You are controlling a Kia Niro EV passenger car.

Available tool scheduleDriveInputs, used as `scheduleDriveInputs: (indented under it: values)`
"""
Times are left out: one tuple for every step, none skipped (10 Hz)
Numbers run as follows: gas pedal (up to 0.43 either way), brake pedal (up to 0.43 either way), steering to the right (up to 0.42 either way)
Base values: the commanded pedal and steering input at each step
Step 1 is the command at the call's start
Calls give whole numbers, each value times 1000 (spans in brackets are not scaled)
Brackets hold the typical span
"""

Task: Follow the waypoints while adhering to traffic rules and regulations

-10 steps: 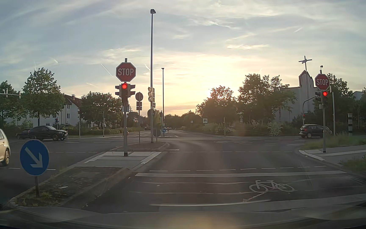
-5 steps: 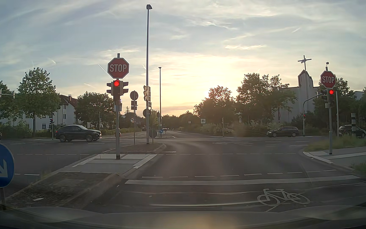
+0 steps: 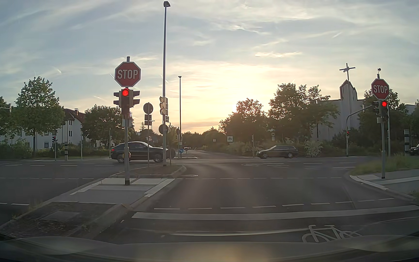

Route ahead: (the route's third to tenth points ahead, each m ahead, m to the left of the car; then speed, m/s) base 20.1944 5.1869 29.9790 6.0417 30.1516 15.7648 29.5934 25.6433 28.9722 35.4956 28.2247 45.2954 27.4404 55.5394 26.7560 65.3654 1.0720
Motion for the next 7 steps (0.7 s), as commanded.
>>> scheduleDriveInputs:
  values:
    - [0, 177, 83]
    - [0, 183, 75]
    - [0, 189, 65]
    - [0, 195, 57]
    - [0, 207, 44]
    - [0, 213, 26]
    - [0, 213, 5]
